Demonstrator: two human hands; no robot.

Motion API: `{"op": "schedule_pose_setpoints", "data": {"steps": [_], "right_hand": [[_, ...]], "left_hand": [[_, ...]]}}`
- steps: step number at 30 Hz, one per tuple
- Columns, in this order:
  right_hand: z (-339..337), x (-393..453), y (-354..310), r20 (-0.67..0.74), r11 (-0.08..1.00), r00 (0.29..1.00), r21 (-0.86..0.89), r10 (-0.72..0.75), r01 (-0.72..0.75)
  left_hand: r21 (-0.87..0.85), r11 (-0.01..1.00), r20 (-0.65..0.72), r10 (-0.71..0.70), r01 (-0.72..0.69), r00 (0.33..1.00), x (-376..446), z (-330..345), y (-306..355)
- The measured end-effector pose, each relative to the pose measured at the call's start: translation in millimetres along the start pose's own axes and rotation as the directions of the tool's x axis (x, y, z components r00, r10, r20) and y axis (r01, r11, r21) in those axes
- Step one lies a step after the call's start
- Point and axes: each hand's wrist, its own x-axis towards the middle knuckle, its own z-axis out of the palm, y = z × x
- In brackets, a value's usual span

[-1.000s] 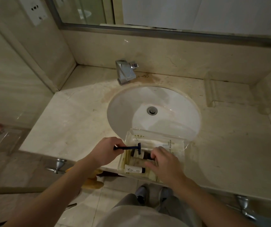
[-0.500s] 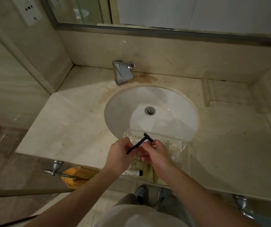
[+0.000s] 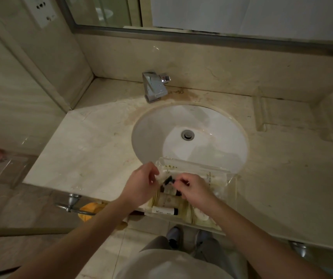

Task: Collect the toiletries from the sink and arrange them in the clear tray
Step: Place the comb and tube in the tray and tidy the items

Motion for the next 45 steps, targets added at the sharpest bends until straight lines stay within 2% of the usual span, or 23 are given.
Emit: {"op": "schedule_pose_setpoints", "data": {"steps": [3, 6, 10, 14, 19, 23, 27, 30, 32, 36, 40, 42, 45], "right_hand": [[6, -4, 3, 0.118, 0.969, 0.988, -0.211, -0.103, 0.126], [20, -8, 3, 0.120, 0.907, 0.973, -0.353, -0.199, 0.229], [42, -9, 10, 0.089, 0.740, 0.904, -0.545, -0.418, 0.395], [54, -5, 20, 0.058, 0.638, 0.862, -0.648, -0.503, 0.416], [52, -3, 25, -0.034, 0.643, 0.852, -0.671, -0.523, 0.368], [49, -3, 30, -0.007, 0.614, 0.833, -0.679, -0.553, 0.402], [47, -3, 36, 0.015, 0.619, 0.848, -0.677, -0.530, 0.399], [40, -3, 35, -0.030, 0.658, 0.854, -0.652, -0.519, 0.377], [31, 0, 34, -0.098, 0.714, 0.863, -0.612, -0.496, 0.341], [9, 11, 30, -0.287, 0.866, 0.906, -0.479, -0.312, 0.146], [-14, 18, 37, -0.454, 0.953, 0.872, -0.300, -0.183, 0.044], [-28, 17, 44, -0.517, 0.968, 0.845, -0.252, -0.137, 0.003], [-48, 13, 56, -0.595, 0.963, 0.798, -0.258, -0.096, -0.076]], "left_hand": [[0.034, 0.999, 0.035, -0.036, 0.035, 0.999, 10, -8, -14], [0.082, 0.996, 0.091, -0.039, 0.031, 0.995, 14, -12, -19], [0.097, 0.995, 0.152, -0.012, -0.003, 0.988, 14, -13, -21], [0.115, 0.993, 0.214, 0.016, -0.041, 0.977, 11, -12, -23], [0.140, 0.984, 0.291, 0.063, -0.108, 0.955, 8, -12, -22], [0.196, 0.964, 0.447, 0.076, -0.180, 0.892, 9, -12, -21], [0.305, 0.935, 0.509, 0.003, -0.183, 0.861, 7, -8, -16], [0.233, 0.955, 0.491, 0.048, -0.184, 0.870, 10, -9, -18], [0.186, 0.968, 0.425, 0.076, -0.169, 0.902, 13, -11, -18], [0.078, 0.997, 0.250, -0.046, 0.027, 0.967, 19, -9, -14], [-0.011, 0.969, 0.107, -0.244, 0.246, 0.964, 27, -5, -14], [-0.012, 0.945, 0.100, -0.325, 0.328, 0.940, 29, -3, -16], [0.033, 0.921, 0.170, -0.388, 0.388, 0.906, 29, -1, -15]]}}
